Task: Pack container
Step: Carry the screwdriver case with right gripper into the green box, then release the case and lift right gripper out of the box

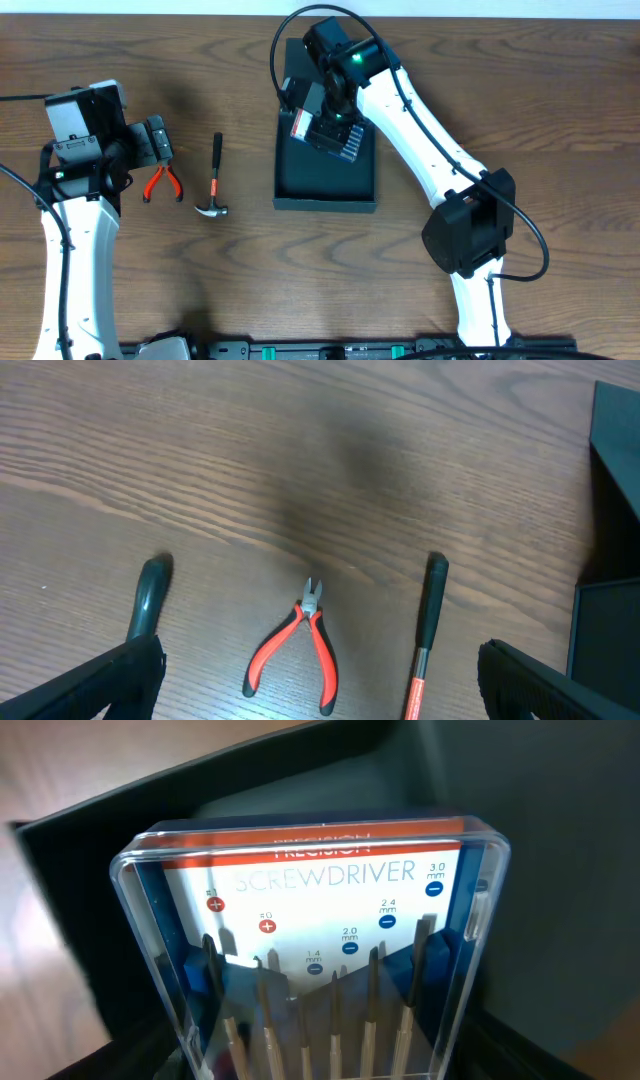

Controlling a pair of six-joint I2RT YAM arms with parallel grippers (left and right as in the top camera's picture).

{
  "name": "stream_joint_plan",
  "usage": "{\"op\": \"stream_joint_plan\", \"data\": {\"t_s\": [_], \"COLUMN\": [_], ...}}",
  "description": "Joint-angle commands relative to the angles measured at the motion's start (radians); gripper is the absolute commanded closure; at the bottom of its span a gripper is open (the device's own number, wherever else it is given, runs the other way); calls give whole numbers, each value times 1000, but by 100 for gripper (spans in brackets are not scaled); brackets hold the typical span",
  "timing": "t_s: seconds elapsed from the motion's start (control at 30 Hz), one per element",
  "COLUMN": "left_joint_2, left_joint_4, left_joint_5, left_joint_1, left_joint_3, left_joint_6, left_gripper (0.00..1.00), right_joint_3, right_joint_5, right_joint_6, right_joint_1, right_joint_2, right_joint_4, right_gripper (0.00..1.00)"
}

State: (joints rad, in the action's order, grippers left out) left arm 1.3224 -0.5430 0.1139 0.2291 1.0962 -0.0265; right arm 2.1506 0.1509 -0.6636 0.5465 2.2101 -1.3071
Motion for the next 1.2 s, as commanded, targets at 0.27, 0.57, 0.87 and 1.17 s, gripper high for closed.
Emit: {"op": "stream_joint_plan", "data": {"t_s": [0.27, 0.57, 0.87, 1.17], "left_joint_2": [10, 10, 10, 10], "left_joint_4": [-3, -3, -3, -3], "left_joint_5": [6, 6, 6, 6], "left_joint_1": [3, 3, 3, 3], "left_joint_3": [16, 16, 16, 16], "left_joint_6": [-6, -6, -6, -6], "left_gripper": [2, 2, 2, 2], "right_joint_3": [0, 0, 0, 0], "right_joint_5": [20, -82, -95, -110], "right_joint_6": [-146, -127, -118, -107], "right_joint_1": [4, 4, 5, 22], "right_joint_2": [131, 219, 217, 163], "right_joint_4": [-53, -34, -29, -30], "right_gripper": [99, 87, 77, 6]}}
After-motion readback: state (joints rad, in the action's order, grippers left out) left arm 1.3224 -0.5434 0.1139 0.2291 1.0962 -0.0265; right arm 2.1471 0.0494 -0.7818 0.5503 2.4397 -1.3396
